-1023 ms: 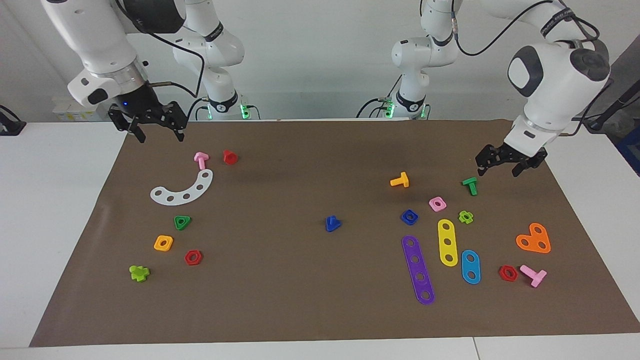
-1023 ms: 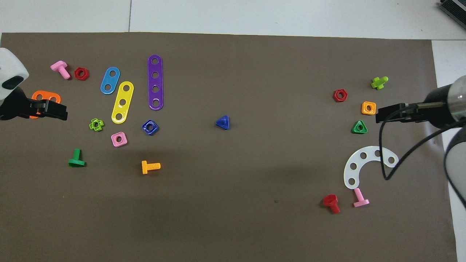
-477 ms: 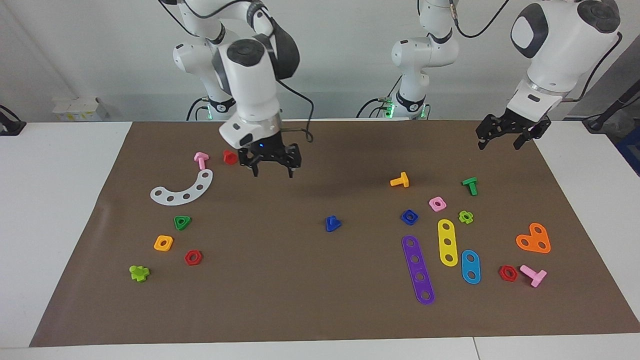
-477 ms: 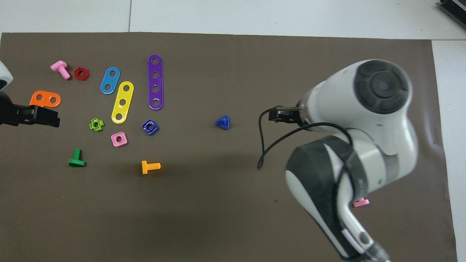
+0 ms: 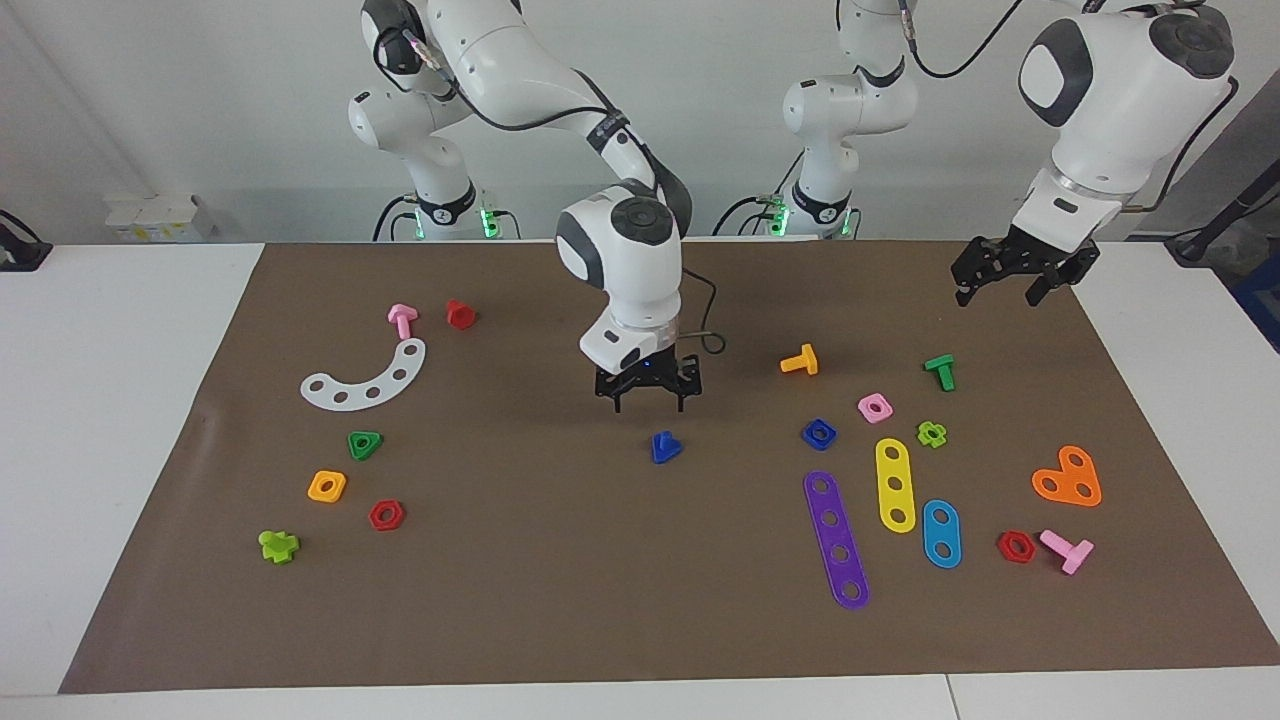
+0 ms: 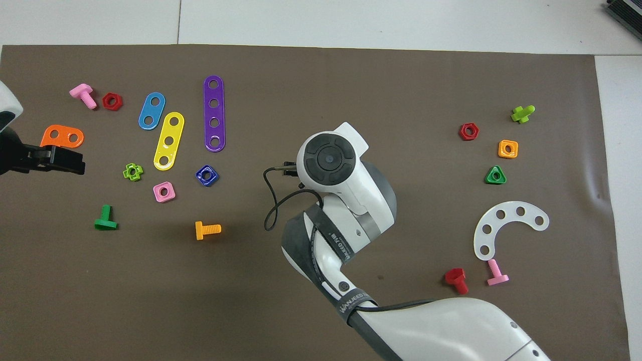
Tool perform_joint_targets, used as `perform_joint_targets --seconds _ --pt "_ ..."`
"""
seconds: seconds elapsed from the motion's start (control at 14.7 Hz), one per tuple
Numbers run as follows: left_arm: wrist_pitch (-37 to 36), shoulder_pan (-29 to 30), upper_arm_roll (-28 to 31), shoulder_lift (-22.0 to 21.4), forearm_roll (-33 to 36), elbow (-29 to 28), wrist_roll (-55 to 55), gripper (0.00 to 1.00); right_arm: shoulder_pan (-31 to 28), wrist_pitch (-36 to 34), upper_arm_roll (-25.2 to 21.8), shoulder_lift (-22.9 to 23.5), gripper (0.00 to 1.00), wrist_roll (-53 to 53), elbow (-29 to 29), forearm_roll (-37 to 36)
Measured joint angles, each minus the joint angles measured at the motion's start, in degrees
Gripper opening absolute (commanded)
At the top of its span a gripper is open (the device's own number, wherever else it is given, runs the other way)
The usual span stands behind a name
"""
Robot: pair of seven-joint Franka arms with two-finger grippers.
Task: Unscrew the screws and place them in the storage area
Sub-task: 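Reach the right gripper toward the blue triangle-headed bolt, then grasp the blue triangle-headed bolt with the right gripper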
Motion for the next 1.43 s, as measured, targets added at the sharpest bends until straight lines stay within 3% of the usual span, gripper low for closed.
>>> perform_joint_targets --seconds 0.2,0.34,0.61,0.82,1.02,1.3,1.36,1.43 --pt "0.01 0.0 0.07 -0.01 0.0 -0.01 0.0 1.0 0.18 4.7 -0.13 2.64 1.0 -2.07 0.05 -1.71" --pt "0.23 0.01 0.08 -0.01 0.0 -0.01 0.0 1.0 0.01 6.1 -0.46 3.34 0.95 -4.67 0.07 -1.76" --pt "0.9 0.04 0.26 -0.02 0.0 0.25 -0.3 1.0 -0.19 8.76 -0.52 4.48 0.72 -7.05 0.08 -1.78" --pt "-1.36 0.02 0.24 0.34 0.0 3.76 -0.8 1.0 -0.29 9.9 -0.52 4.67 0.56 -8.38 0.1 -1.79" --pt "-5.47 -0.05 0.08 1.26 0.0 7.37 -0.82 1.0 -0.3 9.96 -0.52 4.67 0.48 -8.47 0.15 -1.79" --pt "-5.64 -0.06 0.03 2.13 0.0 7.65 -1.86 1.0 -0.3 9.97 -0.52 4.67 0.41 -8.49 0.15 -1.79" --pt "-5.63 -0.07 -0.03 2.16 0.0 7.67 -2.2 1.0 -0.3 9.98 -0.52 4.67 0.28 -8.49 0.15 -1.79" --pt "-5.63 -0.1 -0.09 2.16 0.0 7.71 -2.4 1.0 -0.29 9.99 -0.52 4.67 0.0 -8.5 0.15 -1.79"
